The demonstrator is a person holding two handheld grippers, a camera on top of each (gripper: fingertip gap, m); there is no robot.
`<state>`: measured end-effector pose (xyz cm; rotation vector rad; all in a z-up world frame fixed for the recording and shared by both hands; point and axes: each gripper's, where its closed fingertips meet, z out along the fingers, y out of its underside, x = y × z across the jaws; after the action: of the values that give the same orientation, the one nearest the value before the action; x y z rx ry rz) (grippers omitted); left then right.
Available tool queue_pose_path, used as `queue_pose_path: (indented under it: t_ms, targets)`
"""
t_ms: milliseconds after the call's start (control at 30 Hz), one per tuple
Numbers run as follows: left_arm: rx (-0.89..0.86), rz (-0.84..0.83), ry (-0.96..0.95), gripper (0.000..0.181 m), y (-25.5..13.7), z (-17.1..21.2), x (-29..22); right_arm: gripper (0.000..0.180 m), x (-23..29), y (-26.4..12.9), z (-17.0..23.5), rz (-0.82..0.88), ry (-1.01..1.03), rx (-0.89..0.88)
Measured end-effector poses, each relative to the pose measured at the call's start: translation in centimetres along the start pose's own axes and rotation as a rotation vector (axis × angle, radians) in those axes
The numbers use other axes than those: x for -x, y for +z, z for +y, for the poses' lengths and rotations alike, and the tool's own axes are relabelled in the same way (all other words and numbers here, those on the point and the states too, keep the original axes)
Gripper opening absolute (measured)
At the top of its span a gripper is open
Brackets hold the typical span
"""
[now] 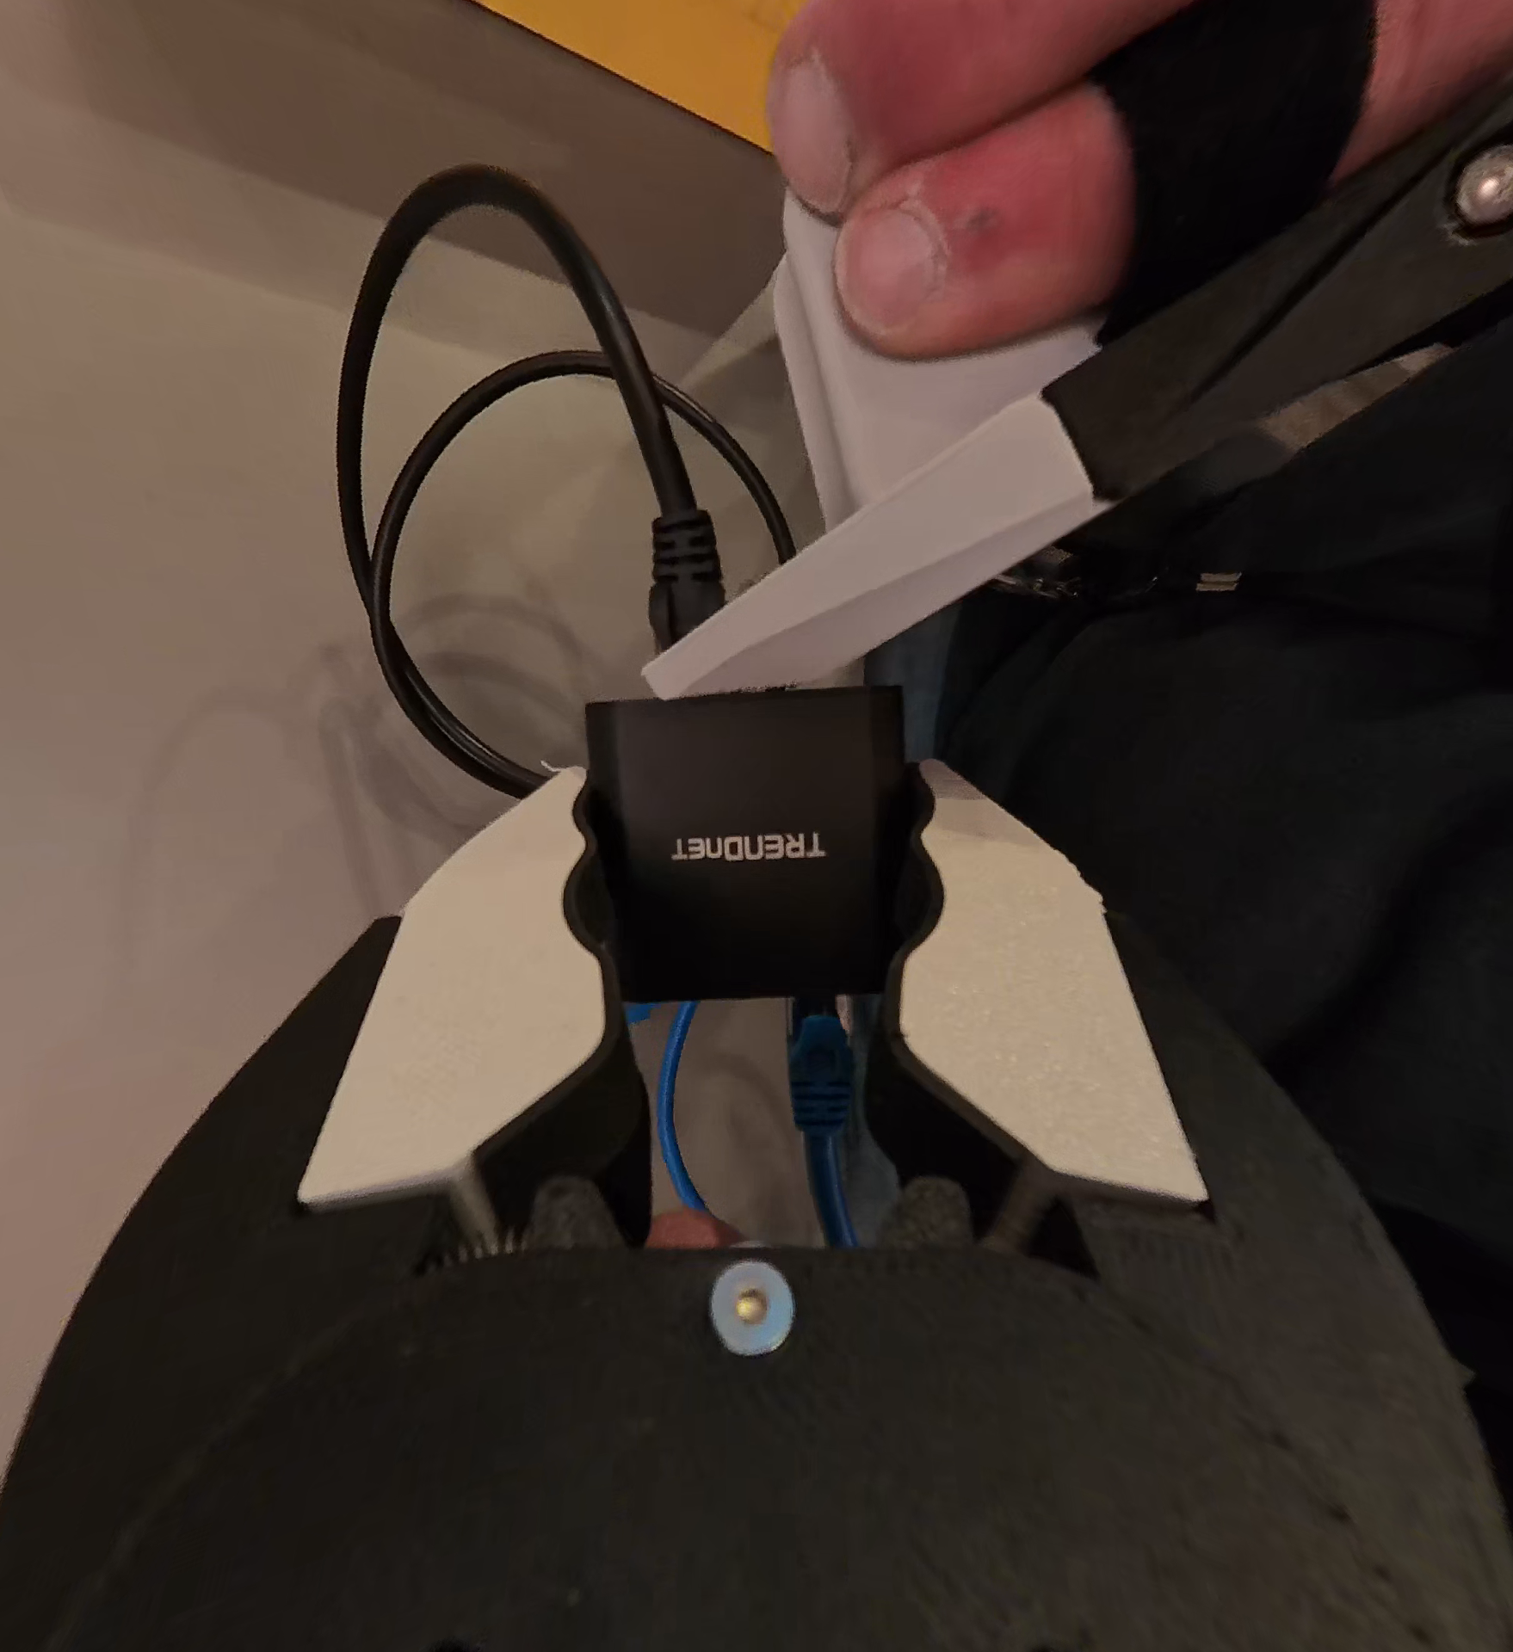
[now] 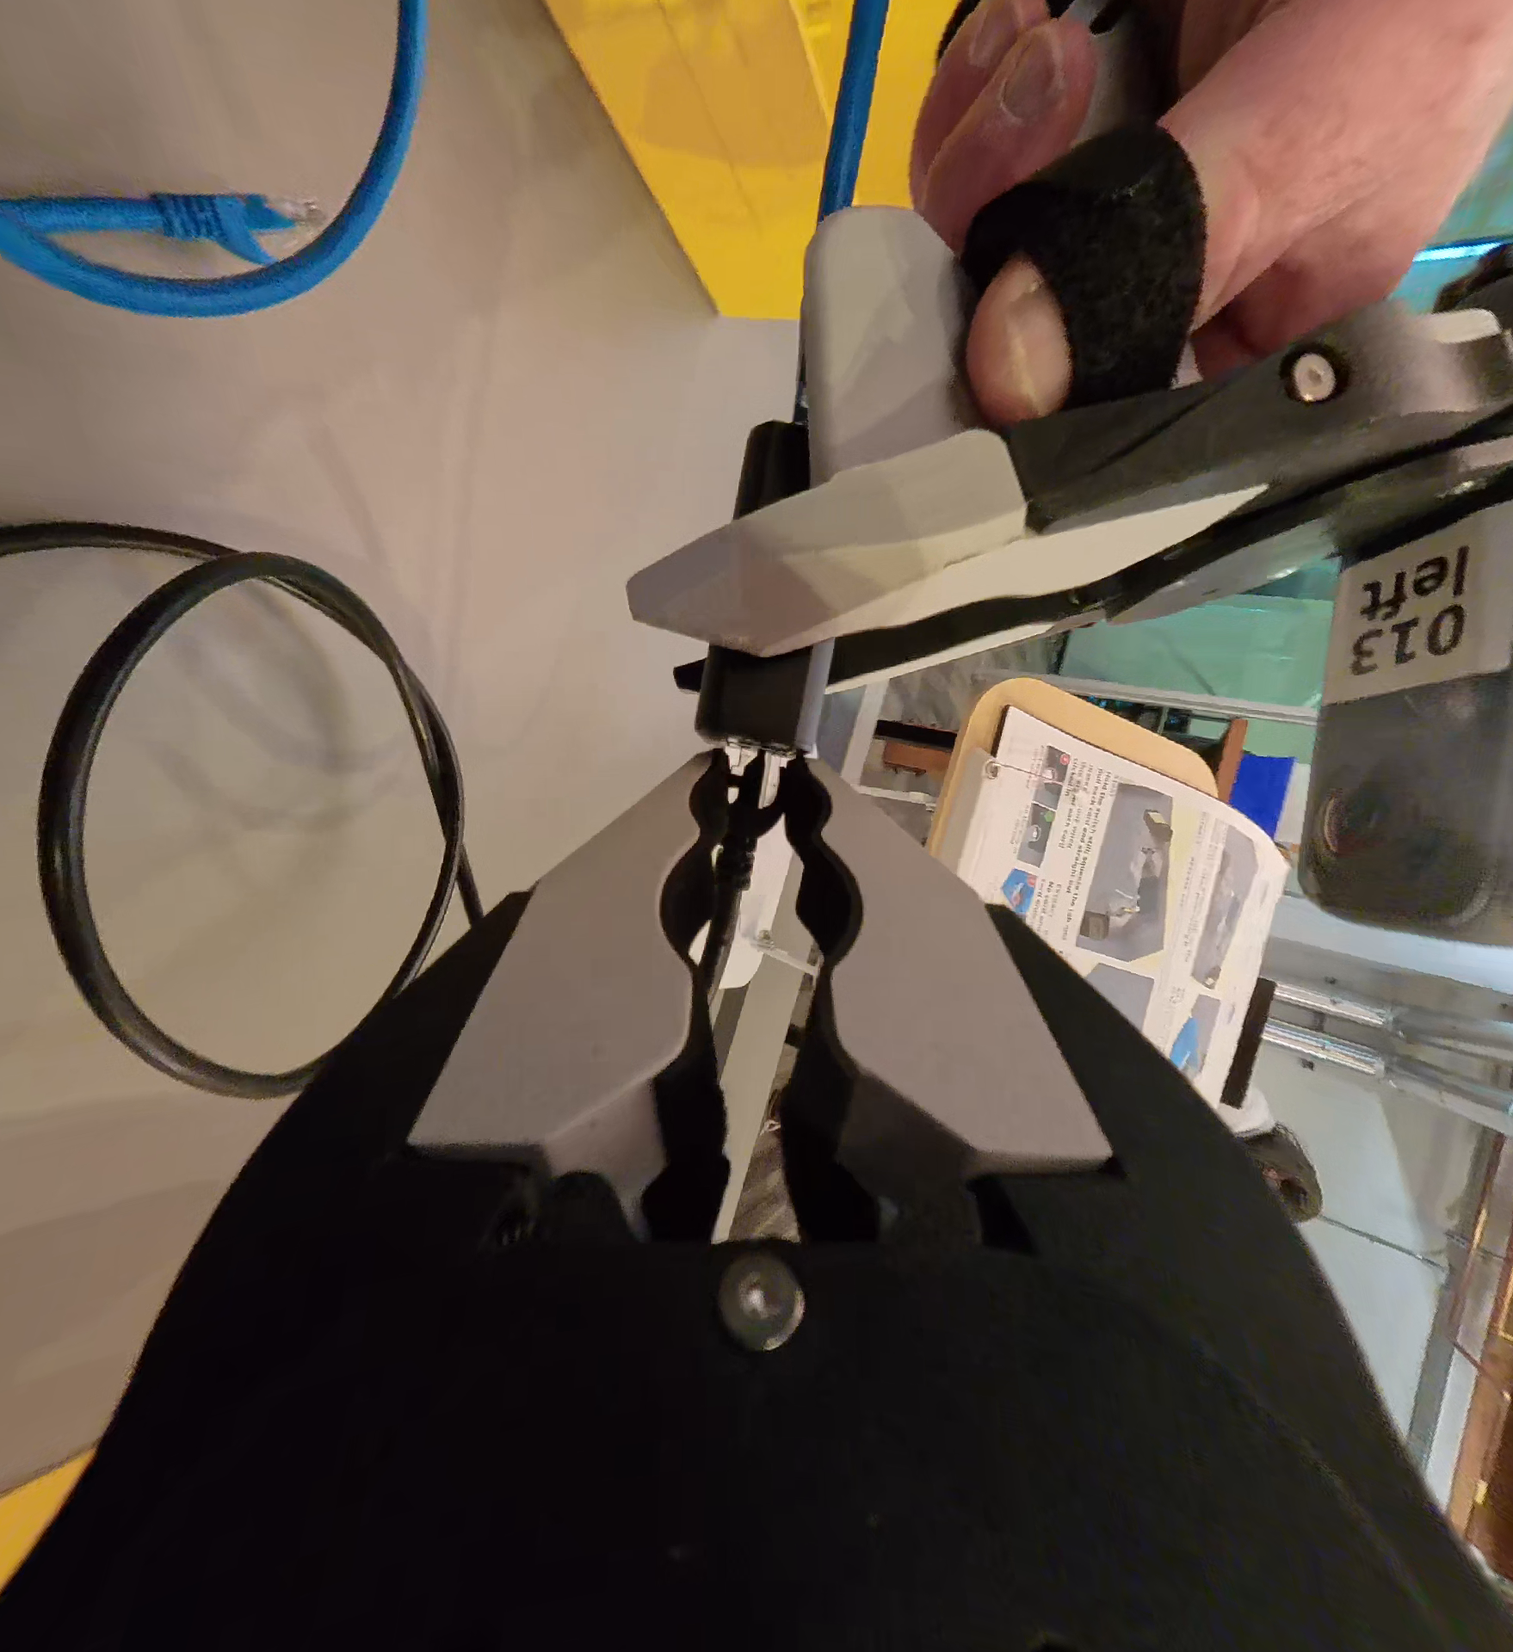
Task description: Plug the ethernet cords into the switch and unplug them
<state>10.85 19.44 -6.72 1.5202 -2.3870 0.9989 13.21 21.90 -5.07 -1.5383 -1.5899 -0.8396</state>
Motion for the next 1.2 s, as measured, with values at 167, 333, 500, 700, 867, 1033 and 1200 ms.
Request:
queue_pose_path:
  t_ms: [167,333,500,700,867,1033,1200]
  targets:
    - [-0.047,0.037,-0.008,0.062,-0.1,-0.4,0.2,0.01,-0.1,0.0,0.4,-0.015,-0.006,0.009]
    - [-0.118,0.07,0.006,0.063,-1.2,-1.2,-0.2,0.01,-1.1,-0.5,0.5,0.024,0.073,-0.02]
    - [-0.125,0.024,0.001,0.062,-1.2,-1.3,-0.1,0.01,-1.3,-0.5,0.7,0.049,0.115,0.024]
    - [-0.081,-0.078,-0.027,0.063,-0.7,-1.1,0.4,0.009,-0.7,0.0,1.1,0.059,0.055,0.089]
    - [-0.185,-0.082,-0.076,0.062,-4.0,-1.1,1.7,0.009,-1.1,-1.1,4.1,0.064,0.101,0.137]
    - [-0.194,-0.12,-0.015,0.062,-5.7,-1.2,2.0,0.01,-2.9,-2.9,5.1,0.105,0.259,0.086]
    - [-0.21,-0.158,-0.044,0.062,-5.1,-0.3,3.3,0.01,-6.9,-8.0,10.5,0.242,0.439,0.175]
